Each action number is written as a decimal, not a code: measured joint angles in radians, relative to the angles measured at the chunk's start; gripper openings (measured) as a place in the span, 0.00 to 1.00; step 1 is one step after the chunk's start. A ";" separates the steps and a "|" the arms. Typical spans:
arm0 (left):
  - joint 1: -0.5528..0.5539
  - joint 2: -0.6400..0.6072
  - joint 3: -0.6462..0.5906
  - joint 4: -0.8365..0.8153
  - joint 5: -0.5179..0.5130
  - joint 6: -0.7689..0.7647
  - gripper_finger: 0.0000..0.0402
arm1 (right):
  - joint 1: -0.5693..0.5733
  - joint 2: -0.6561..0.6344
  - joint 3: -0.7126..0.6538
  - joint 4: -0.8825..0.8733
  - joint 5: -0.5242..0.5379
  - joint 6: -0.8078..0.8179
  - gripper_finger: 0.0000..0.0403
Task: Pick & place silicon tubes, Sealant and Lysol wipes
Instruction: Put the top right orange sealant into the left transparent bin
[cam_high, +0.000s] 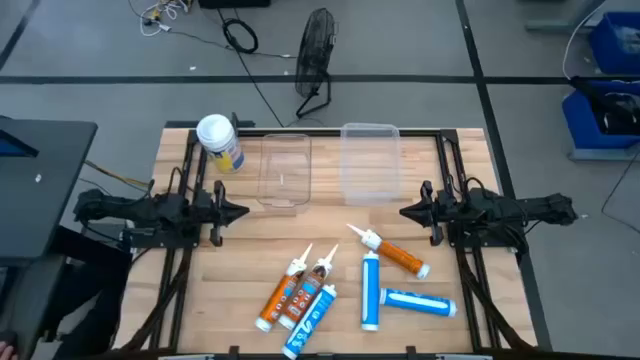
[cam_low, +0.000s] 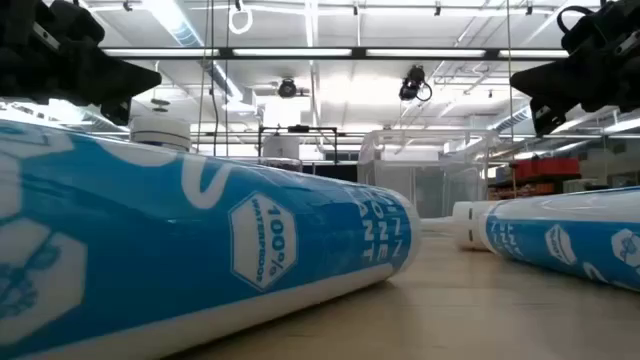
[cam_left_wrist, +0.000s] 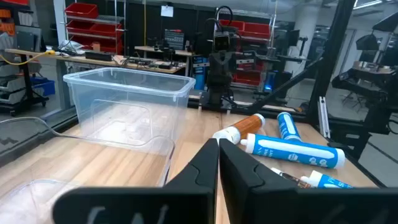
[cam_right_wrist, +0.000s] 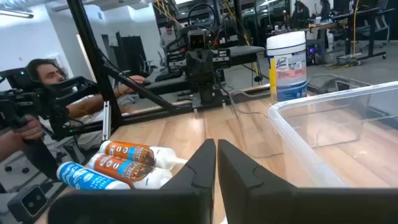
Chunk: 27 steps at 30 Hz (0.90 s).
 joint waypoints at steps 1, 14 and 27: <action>0.000 0.000 0.000 0.000 0.000 0.001 0.05 | 0.000 0.000 0.000 0.000 0.000 -0.002 0.06; 0.000 0.000 0.000 -0.002 -0.001 -0.001 0.05 | -0.001 0.014 0.012 -0.013 0.054 0.188 0.06; 0.000 0.000 0.000 -0.003 -0.001 -0.006 0.05 | 0.044 0.443 0.351 -0.195 0.056 0.382 0.33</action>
